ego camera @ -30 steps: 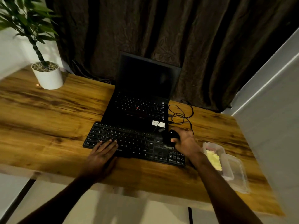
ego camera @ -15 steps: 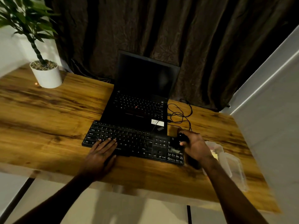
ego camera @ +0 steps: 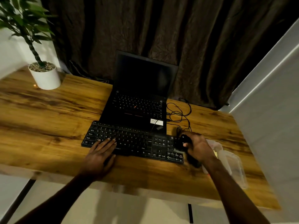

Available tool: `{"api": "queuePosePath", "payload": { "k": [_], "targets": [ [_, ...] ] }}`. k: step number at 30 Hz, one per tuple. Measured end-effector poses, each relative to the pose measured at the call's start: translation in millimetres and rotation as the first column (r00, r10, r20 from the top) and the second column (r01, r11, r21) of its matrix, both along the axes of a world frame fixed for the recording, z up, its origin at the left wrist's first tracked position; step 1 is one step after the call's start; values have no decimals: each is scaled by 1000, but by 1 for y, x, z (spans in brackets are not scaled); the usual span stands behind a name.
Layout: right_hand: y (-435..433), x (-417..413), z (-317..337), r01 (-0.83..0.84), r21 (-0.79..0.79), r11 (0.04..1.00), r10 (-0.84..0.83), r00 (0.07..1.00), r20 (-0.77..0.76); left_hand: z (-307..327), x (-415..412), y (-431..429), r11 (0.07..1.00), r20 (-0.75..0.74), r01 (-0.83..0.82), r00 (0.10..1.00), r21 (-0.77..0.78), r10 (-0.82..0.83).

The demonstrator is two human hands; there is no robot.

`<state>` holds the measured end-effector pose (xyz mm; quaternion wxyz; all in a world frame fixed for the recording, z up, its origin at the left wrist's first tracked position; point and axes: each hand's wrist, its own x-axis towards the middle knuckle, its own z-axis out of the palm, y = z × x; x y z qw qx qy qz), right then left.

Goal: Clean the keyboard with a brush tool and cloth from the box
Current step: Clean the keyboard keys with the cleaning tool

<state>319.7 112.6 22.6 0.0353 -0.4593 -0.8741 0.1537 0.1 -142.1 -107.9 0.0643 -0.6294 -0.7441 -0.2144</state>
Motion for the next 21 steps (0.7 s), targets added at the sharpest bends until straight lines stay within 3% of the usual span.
{"api": "queuePosePath", "payload": {
  "k": [6,14,21],
  "targets": [
    [-18,-22,6,-4,2,1000,4,995,-102,0,0,-1,999,-12,-11,1000,-36,11],
    [-7,19,13,83,26,996,-84,995,49,2,-1,-1,999,8,0,1000,-50,1],
    [-32,-14,7,-29,29,999,32,993,-117,5,2,-3,999,20,-10,1000,-43,11]
  ]
}}
